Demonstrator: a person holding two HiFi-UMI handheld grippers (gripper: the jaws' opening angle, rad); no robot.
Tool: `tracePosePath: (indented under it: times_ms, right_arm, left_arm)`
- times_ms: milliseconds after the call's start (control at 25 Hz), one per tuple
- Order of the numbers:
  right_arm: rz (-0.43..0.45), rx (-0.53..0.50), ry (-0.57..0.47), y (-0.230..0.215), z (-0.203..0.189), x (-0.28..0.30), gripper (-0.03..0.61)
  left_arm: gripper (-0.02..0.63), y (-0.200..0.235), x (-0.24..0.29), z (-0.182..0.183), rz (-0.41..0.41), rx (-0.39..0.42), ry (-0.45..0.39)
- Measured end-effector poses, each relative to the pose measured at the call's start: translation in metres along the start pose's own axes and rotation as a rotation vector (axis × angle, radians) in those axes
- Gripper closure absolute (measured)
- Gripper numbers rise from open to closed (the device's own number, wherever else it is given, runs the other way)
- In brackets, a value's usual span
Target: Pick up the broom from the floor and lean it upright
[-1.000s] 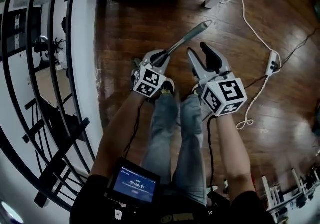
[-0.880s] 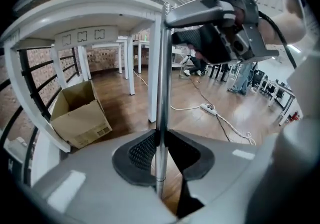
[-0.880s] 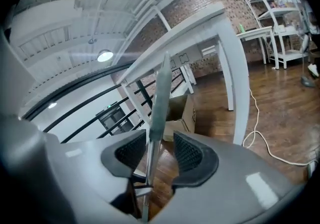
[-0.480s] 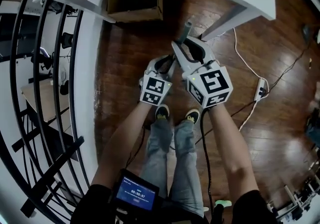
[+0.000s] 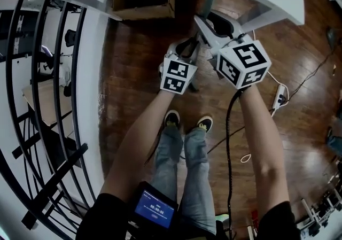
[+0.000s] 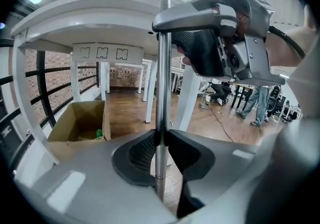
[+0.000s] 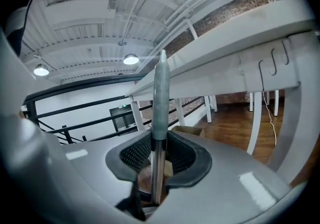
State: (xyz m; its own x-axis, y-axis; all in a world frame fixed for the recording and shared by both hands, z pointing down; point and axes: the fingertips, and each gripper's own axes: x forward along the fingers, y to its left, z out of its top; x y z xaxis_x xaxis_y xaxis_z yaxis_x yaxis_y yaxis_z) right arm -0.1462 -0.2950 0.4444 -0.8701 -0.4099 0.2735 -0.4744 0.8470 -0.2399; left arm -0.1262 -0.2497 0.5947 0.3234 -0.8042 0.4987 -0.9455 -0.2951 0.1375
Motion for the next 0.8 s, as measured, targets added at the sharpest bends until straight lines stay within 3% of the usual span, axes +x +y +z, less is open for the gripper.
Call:
tracePosePath:
  times_ms: [320,560,800]
  right_arm:
    - [0.036,-0.056,0.026,-0.006,0.004,0.003,0.477]
    - [0.013,-0.109,0.071,-0.007,-0.011,0.001,0.468]
    - [-0.020,-0.077,0.097,-0.009,-0.028,-0.005,0.449]
  left_arm:
    - [0.518,-0.005,0.012,0.007,0.002,-0.030,0.000]
    - [0.509,-0.002,0.010,0.001,0.009,0.003,0.007]
    - [0.411,0.004,0.003,-0.004,0.013,0.002,0.020]
